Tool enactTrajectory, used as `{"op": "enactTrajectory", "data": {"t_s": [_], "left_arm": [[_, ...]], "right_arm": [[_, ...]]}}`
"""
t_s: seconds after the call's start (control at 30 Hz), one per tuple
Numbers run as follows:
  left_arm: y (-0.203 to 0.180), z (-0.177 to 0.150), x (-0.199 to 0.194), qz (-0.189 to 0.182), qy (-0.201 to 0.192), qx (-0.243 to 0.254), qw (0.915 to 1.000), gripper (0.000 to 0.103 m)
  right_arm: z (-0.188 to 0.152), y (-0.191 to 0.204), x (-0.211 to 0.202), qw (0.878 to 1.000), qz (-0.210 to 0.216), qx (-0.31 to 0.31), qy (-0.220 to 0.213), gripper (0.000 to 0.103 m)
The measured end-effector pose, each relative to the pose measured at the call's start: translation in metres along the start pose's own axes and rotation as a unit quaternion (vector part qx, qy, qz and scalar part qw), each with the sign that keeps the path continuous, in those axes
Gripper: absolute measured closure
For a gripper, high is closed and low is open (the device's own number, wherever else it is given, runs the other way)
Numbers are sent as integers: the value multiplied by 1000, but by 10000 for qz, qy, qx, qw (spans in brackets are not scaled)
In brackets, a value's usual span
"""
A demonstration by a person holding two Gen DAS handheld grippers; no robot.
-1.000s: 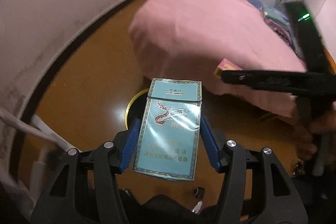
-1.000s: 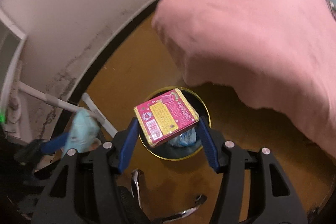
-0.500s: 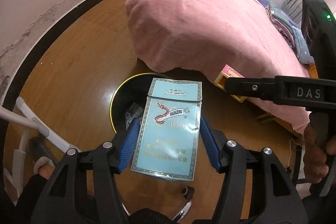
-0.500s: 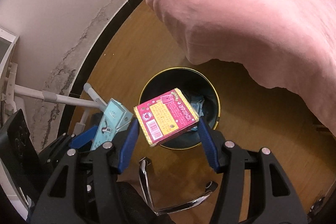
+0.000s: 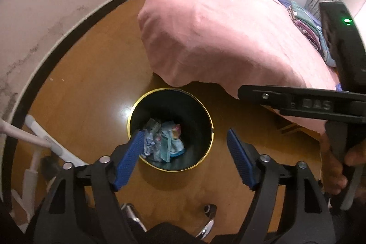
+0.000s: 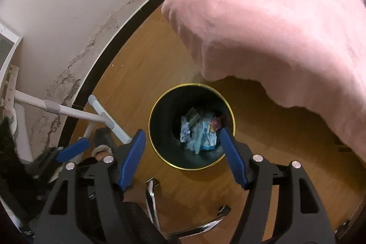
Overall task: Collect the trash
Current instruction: 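Carry both boxes over the bin and open both tools to drop them, then grasp the yellow biscuit bag with the left tool while the right tool grasps the grey sock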
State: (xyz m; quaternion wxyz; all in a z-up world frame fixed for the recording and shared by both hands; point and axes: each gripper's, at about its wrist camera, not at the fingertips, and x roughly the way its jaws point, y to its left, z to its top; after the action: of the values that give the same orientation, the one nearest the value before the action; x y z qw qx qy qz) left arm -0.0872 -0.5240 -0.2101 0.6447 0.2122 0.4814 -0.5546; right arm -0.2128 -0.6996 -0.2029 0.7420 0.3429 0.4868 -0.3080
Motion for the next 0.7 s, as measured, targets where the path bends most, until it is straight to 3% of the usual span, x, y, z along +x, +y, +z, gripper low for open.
{"op": "enactTrajectory", "data": {"t_s": [0.17, 0.3, 0.4, 0.53, 0.63, 0.7], "left_arm": [[-7, -2, -85, 443, -462, 327, 9974, 11], [11, -17, -174, 720, -866, 296, 9932, 9], [55, -46, -242, 1048, -1127, -129, 9880, 8], [128, -101, -315, 1947, -1296, -855, 9685, 8], [178, -147, -359, 2660, -1428, -1479, 9418, 8], [203, -175, -383, 2928, -1520, -1902, 9247, 8]], "right_arm": [[0, 36, -46, 9961, -249, -506, -675, 29], [-9, 104, -97, 9863, 332, -1095, -1186, 28], [-23, 183, -119, 9698, 818, -1918, -1264, 28], [-44, 289, -127, 9390, 1474, -2915, -1076, 28], [-58, 364, -125, 9145, 1759, -3512, -966, 28], [-68, 415, -122, 8965, 1859, -3906, -959, 28]]}}
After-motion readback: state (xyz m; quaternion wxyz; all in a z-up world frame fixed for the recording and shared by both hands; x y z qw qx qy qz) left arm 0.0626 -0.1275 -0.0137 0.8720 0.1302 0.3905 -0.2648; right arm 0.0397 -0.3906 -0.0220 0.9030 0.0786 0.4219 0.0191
